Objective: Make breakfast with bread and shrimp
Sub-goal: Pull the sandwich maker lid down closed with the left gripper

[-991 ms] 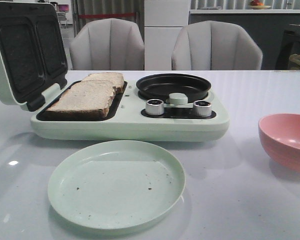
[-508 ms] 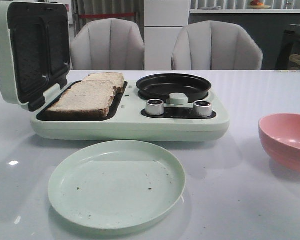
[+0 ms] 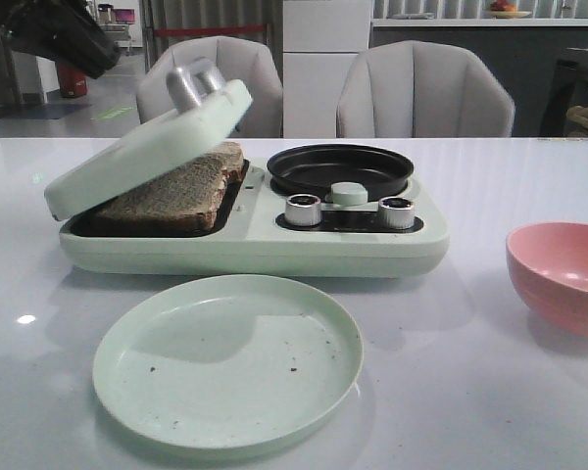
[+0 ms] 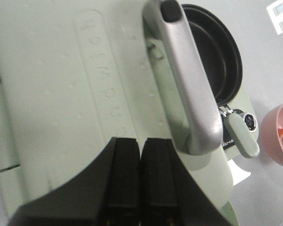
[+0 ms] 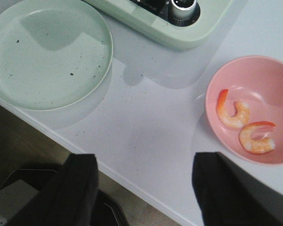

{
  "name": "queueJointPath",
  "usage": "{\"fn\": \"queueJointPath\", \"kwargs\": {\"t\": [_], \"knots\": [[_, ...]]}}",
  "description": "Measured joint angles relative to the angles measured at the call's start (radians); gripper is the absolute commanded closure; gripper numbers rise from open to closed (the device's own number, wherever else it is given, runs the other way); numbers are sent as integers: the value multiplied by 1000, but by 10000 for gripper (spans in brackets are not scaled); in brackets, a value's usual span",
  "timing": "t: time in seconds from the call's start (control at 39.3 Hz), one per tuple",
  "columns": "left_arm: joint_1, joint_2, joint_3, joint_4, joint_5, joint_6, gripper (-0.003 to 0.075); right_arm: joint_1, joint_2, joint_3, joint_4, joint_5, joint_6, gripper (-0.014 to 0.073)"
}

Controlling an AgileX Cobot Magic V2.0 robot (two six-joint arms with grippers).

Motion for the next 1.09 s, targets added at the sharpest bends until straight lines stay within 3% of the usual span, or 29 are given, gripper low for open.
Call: {"fn": "queueJointPath", "kwargs": {"t": [0.51,1.09], "knots": [[-168,-136,27,112,-10,11,619,0,0,0,0,0,0,57],[-320,-675,524,114,-173,104,619,0,0,0,0,-2,0,57]]}}
